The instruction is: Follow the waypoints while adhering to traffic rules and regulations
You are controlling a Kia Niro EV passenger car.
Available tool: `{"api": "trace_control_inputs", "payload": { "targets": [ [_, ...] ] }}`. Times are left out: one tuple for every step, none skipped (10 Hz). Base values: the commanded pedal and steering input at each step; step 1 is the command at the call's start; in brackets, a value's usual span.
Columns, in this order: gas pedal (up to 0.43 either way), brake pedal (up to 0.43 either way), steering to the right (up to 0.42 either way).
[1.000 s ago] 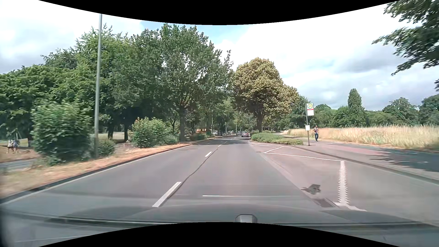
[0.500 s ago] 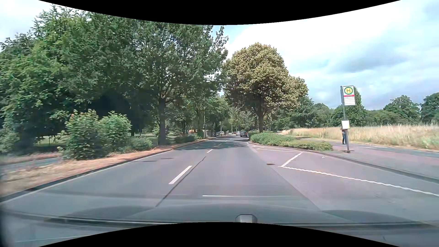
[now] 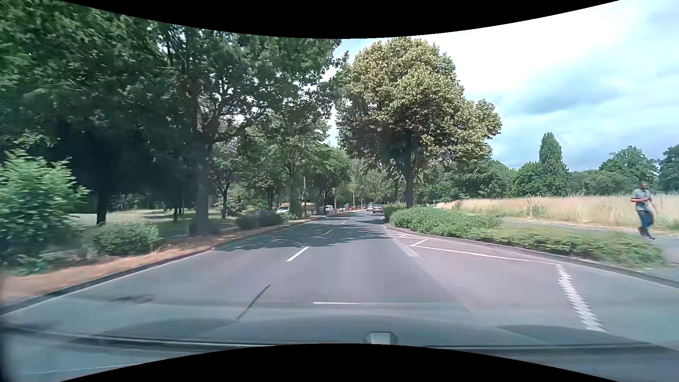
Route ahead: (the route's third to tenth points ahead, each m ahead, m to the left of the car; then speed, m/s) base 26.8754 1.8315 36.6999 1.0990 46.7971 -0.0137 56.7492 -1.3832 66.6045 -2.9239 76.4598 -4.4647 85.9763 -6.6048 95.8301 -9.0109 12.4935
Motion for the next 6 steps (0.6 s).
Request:
{"api": "trace_control_inputs", "payload": {
  "targets": [
    [0.150, 0.018, 0.008],
    [0.150, 0.018, 0.008],
    [0.150, 0.018, 0.007],
    [0.150, 0.018, 0.007],
    [0.150, 0.018, 0.006],
    [0.150, 0.018, 0.004]
  ]
}}
